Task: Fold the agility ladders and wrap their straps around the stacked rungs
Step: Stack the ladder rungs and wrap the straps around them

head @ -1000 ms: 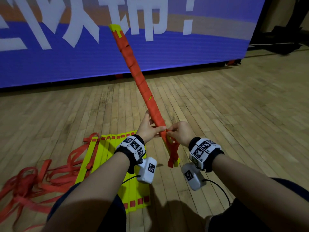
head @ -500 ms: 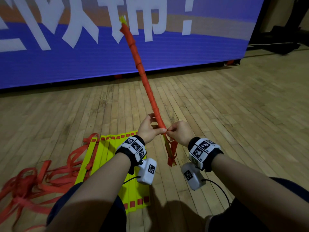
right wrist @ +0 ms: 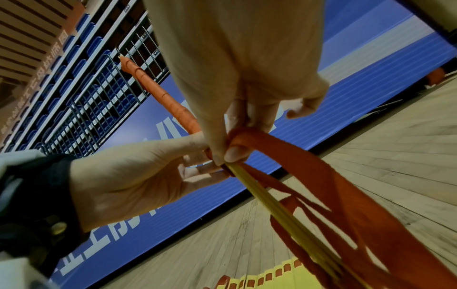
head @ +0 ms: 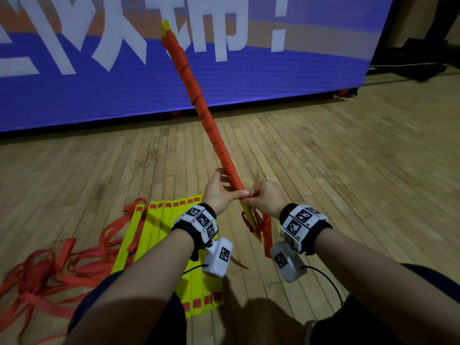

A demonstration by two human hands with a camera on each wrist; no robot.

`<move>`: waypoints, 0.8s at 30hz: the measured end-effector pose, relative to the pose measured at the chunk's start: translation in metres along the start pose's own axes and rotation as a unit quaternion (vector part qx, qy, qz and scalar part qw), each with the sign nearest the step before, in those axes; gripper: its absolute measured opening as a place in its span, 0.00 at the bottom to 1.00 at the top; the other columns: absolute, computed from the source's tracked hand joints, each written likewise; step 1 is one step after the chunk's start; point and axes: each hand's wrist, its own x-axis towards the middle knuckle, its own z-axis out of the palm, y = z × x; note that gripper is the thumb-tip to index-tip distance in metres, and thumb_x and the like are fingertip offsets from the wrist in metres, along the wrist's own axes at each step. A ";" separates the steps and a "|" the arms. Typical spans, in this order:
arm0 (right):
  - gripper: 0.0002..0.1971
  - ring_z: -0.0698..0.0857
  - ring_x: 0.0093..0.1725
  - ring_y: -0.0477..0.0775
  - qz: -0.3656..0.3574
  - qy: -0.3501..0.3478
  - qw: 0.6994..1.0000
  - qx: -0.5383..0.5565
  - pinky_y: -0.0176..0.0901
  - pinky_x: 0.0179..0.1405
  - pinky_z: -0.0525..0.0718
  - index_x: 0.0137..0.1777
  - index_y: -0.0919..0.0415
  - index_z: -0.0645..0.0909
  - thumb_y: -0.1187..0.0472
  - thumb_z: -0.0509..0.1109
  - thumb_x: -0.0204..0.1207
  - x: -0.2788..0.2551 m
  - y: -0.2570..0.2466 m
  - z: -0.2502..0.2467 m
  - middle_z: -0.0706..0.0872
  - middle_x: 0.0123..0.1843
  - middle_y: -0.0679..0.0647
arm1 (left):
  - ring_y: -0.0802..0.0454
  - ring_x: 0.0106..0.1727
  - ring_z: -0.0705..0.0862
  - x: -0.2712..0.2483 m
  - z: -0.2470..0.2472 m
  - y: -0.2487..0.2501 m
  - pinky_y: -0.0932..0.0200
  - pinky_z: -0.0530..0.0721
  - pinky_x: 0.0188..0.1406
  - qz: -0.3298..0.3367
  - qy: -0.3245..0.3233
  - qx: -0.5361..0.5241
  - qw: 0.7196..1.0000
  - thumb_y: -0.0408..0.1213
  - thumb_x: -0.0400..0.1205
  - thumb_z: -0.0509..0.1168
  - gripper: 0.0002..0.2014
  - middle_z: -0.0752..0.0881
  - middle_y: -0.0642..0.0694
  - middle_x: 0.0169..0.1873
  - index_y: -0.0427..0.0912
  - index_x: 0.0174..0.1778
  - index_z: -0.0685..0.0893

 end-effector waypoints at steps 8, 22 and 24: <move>0.08 0.84 0.30 0.51 -0.003 0.011 1.000 0.026 0.47 0.38 0.85 0.36 0.59 0.85 0.60 0.72 0.76 0.004 0.007 -0.003 0.85 0.29 0.52 | 0.48 0.46 0.86 0.001 -0.006 0.004 0.59 0.86 0.48 -0.036 -0.083 -0.043 0.995 0.23 0.73 0.74 0.30 0.84 0.42 0.48 0.37 0.69 0.69; 0.12 0.79 0.23 0.39 0.013 0.013 0.999 0.046 0.37 0.29 0.77 0.30 0.61 0.84 0.61 0.74 0.75 0.007 0.010 0.000 0.84 0.26 0.51 | 0.50 0.39 0.85 0.000 -0.001 0.001 0.63 0.85 0.26 -0.019 -0.041 -0.054 0.998 0.20 0.75 0.71 0.22 0.79 0.46 0.44 0.42 0.56 0.68; 0.13 0.81 0.27 0.49 0.016 0.016 0.999 0.042 0.44 0.32 0.79 0.35 0.68 0.86 0.57 0.77 0.72 0.007 0.008 0.002 0.87 0.30 0.61 | 0.43 0.47 0.87 -0.001 -0.001 0.003 0.52 0.89 0.36 -0.015 -0.041 -0.070 0.997 0.21 0.76 0.71 0.24 0.80 0.45 0.50 0.46 0.59 0.68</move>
